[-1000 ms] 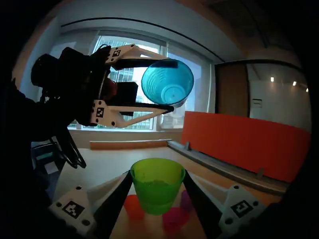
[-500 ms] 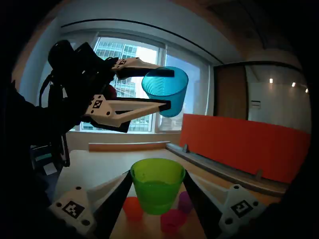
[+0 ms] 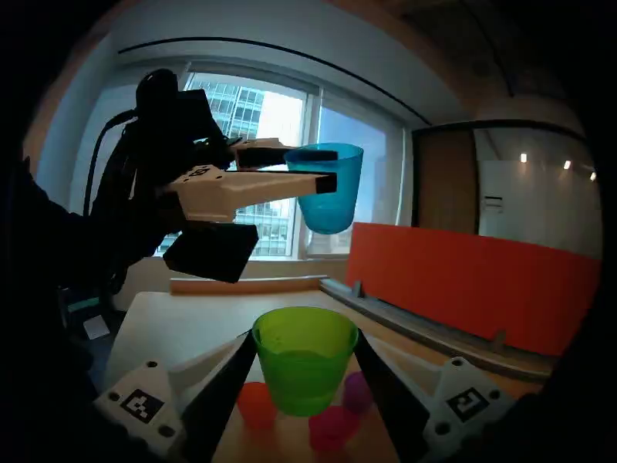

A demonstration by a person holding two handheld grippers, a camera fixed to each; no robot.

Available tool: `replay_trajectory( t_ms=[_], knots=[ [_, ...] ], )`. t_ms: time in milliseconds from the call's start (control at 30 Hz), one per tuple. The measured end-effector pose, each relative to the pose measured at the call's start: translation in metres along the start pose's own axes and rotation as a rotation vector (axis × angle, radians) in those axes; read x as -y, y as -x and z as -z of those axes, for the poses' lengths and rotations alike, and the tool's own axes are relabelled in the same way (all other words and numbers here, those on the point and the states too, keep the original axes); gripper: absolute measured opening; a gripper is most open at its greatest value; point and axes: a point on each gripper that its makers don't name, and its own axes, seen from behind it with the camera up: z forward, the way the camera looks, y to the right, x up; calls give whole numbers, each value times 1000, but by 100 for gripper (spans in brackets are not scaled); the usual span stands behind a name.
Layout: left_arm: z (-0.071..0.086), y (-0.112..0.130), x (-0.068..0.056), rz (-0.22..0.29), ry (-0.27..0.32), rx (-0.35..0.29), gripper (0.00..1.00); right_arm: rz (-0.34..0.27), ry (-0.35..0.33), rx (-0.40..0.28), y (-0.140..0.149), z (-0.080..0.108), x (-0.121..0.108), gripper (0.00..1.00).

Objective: Pour water

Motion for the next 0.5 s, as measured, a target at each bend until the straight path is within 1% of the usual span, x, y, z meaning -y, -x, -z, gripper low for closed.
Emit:
replay_trajectory(
  t_ms=[167,267,500],
  knots=[
    [1,-1,4,141,6,-7,86,1,0,-2,-1,0,1,92],
    [1,0,7,214,7,-9,86,2,2,-2,-2,1,1,92],
    [-3,5,14,365,-4,-1,86,4,6,-3,-4,2,1,92]
  ],
)
